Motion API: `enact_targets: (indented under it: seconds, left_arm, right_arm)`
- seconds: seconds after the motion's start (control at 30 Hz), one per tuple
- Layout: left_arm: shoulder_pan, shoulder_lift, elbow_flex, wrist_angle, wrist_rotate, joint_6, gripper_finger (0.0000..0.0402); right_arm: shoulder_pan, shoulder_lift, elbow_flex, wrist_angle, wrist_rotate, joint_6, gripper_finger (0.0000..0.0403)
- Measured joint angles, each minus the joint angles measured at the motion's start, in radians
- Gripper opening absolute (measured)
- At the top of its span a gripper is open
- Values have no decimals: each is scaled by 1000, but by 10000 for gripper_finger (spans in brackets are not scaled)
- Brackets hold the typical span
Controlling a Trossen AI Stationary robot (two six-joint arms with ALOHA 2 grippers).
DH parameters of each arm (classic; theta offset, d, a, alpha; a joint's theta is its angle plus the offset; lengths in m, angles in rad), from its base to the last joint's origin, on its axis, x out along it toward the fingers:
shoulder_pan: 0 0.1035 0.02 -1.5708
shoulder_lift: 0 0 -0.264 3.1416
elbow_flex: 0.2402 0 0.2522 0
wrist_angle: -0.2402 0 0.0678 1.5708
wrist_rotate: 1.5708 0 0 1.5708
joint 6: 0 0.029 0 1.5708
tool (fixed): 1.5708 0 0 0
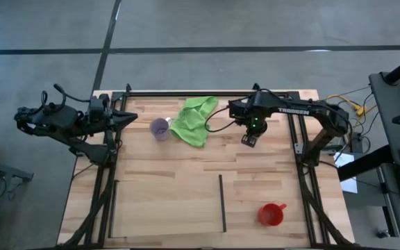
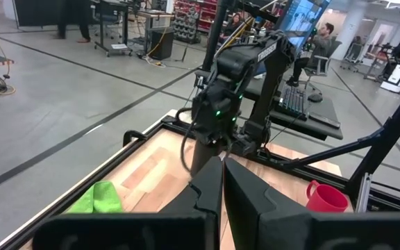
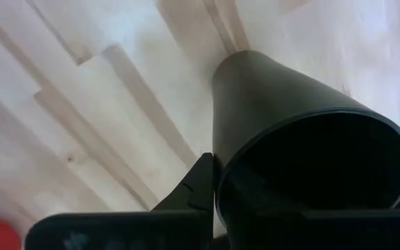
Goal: Stack small to large cups/mugs on shelf
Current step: Put the black cup on the shelf
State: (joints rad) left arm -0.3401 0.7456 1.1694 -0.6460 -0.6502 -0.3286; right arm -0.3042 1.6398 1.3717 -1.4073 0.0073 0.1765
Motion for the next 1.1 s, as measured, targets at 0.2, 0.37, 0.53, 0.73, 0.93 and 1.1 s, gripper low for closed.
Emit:
enact_targets:
  seconds: [0.2, 0.37, 0.53, 0.73, 0.93, 1.1]
  left_arm:
    - [0, 0, 0, 0, 0, 0, 0]
    - [0, 0, 0, 0, 0, 0, 0]
    - [0, 3, 0, 1, -1, 0, 0]
    - [0, 13, 0, 1, -4, -1, 0]
    - [0, 36, 0, 1, -4, -5, 0]
    - [0, 56, 4, 18, -3, -6, 0]
  right_arm:
    - [30, -82, 78, -76, -10, 7, 9]
    - [75, -135, 192, -97, -10, -2, 9]
    - [124, -155, 339, -105, -10, -2, 9]
    - [207, -123, 547, -108, -10, -6, 9]
    - [319, -15, 765, -114, -11, -46, 9]
    - [394, 100, 924, -168, -11, -74, 9]
